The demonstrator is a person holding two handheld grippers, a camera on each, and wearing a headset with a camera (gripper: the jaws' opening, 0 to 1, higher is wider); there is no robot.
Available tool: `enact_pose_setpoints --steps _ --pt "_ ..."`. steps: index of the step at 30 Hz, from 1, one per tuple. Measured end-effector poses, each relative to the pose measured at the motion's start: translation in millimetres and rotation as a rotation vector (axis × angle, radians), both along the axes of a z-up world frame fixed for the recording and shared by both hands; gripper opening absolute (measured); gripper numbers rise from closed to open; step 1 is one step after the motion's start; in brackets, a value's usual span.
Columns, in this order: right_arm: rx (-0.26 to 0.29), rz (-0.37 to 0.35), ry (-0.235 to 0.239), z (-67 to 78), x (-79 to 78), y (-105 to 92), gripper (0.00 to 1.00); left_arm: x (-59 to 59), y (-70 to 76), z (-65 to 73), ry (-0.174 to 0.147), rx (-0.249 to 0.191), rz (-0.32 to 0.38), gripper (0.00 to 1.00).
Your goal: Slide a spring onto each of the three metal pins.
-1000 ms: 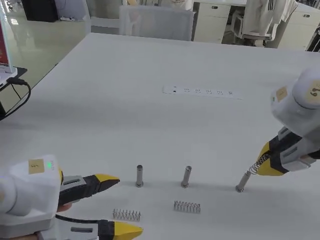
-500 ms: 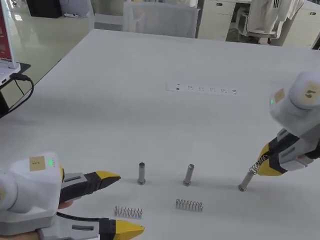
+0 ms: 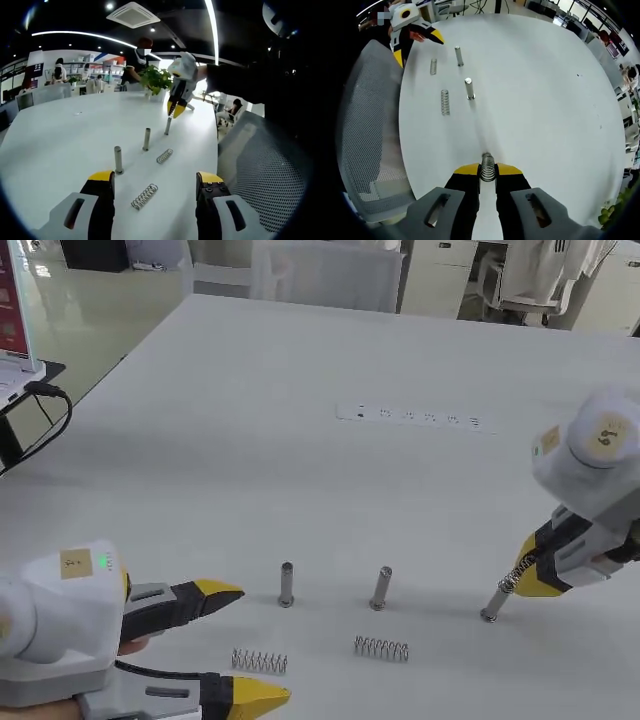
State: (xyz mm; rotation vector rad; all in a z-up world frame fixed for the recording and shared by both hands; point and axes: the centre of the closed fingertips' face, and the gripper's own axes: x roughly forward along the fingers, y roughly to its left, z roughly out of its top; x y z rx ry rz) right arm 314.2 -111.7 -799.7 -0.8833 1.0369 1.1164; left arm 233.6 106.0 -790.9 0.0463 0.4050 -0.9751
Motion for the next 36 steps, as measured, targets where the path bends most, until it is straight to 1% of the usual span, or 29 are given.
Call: enact_pose_setpoints --steps 10,14,21,26,30,36 --pt "-0.022 -0.001 0.020 -16.2 2.7 1.3 0.09 -0.2 -1.2 0.1 0.000 0.000 -0.003 0.60" --pt "-0.022 -0.010 0.032 -23.3 2.2 0.4 0.09 -0.3 -0.6 0.2 -0.001 0.000 -0.001 0.60" --pt "-0.024 -0.018 0.029 -33.7 2.0 2.0 0.09 -0.2 -0.9 -0.4 0.000 0.001 -0.003 0.60" --pt "-0.018 -0.030 0.041 -42.2 2.7 1.8 0.09 -0.2 -1.0 -0.1 0.000 0.002 -0.005 0.60" --pt "-0.017 -0.035 0.043 -46.1 2.0 2.8 0.09 -0.5 -0.1 -0.3 0.001 0.002 -0.004 0.60" --pt "-0.012 -0.046 0.040 -44.4 2.2 4.2 0.09 -1.2 -0.7 0.1 0.000 0.001 -0.006 0.59"
